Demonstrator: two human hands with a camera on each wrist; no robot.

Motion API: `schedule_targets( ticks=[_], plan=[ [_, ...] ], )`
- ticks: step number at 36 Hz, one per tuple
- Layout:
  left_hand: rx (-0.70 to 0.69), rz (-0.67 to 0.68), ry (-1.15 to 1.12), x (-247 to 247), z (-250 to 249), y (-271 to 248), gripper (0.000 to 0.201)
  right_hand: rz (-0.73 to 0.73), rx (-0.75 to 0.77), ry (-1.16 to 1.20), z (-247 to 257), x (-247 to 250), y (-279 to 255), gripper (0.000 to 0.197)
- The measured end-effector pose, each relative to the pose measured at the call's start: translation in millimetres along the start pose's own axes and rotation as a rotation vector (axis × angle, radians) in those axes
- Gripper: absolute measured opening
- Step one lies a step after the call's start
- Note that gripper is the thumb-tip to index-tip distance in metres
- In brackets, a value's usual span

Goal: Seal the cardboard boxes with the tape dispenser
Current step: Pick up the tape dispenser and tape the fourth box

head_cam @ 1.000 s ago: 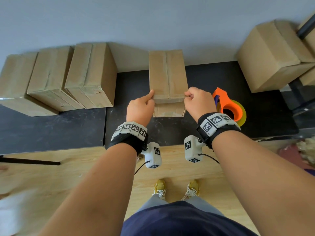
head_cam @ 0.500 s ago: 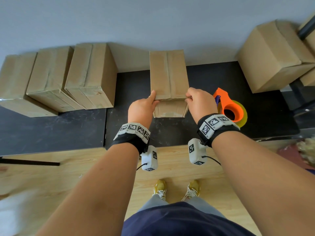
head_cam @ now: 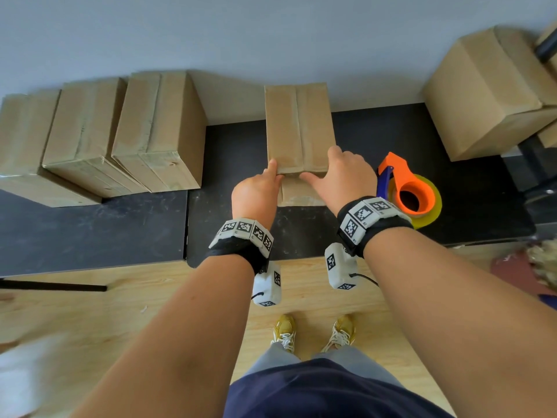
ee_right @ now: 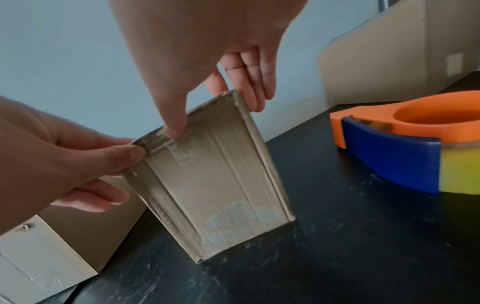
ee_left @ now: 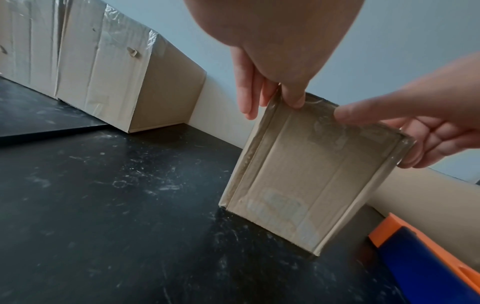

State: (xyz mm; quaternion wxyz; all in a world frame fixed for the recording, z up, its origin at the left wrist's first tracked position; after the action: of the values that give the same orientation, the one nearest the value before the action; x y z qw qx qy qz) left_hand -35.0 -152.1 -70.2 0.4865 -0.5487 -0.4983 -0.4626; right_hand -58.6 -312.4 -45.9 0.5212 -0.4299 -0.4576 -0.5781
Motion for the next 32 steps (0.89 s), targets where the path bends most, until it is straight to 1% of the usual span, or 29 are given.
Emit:
schedule_targets(
  ticks=[5,7,9,11,14,15,17,19,23,25,28,32],
  plan=[
    [0.004,0.001,-0.017,1,-1,2,0.042,0.010,0.052,-0.099,5,1,5,0.061],
    [0.009,0.002,-0.052,2,0,1,0.043,0.022,0.056,-0.086,5,1,5,0.060],
    [0.011,-0.002,-0.101,3,2,-2,0.045,0.031,0.050,-0.018,3,1,4,0.057],
    [0.026,-0.015,-0.148,3,5,-5,0.045,0.040,0.043,0.068,-1,0,1,0.047],
    [0.049,-0.008,-0.157,-3,8,-5,0.045,0.010,0.043,0.163,-11,-1,-5,0.018],
    [0.047,-0.004,-0.140,-5,8,-4,0.048,-0.005,0.038,0.189,-15,-1,-7,0.016],
    [0.040,0.005,-0.095,-8,8,-3,0.058,-0.035,0.036,0.225,-19,-1,-10,0.021],
    [0.029,0.009,-0.071,-9,6,-3,0.065,-0.065,0.038,0.235,-21,-1,-10,0.021],
    [-0.017,-0.001,-0.034,-6,-1,-1,0.065,-0.082,0.023,0.222,-22,0,-6,0.021],
    [-0.026,-0.008,-0.025,-4,-3,1,0.064,-0.075,0.013,0.223,-23,-1,-4,0.020],
    [-0.014,-0.030,-0.030,0,-3,2,0.056,-0.061,0.004,0.224,-25,0,-1,0.020],
    [0.004,-0.114,-0.110,11,2,-2,0.040,-0.040,-0.031,0.238,-26,0,-2,0.023]
  ],
)
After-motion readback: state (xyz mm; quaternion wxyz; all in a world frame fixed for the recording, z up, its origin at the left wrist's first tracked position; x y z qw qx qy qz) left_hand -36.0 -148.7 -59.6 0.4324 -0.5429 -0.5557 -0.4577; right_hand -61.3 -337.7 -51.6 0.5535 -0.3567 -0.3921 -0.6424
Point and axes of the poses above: each hand's wrist, its own y-axis towards the middle knuckle, its own x-axis out of the back of the hand, z = x × y, the point moved 10 cm from there along y, towards the middle knuckle, and after that the axes turned 11 degrees about x, right-handed, at the moved point
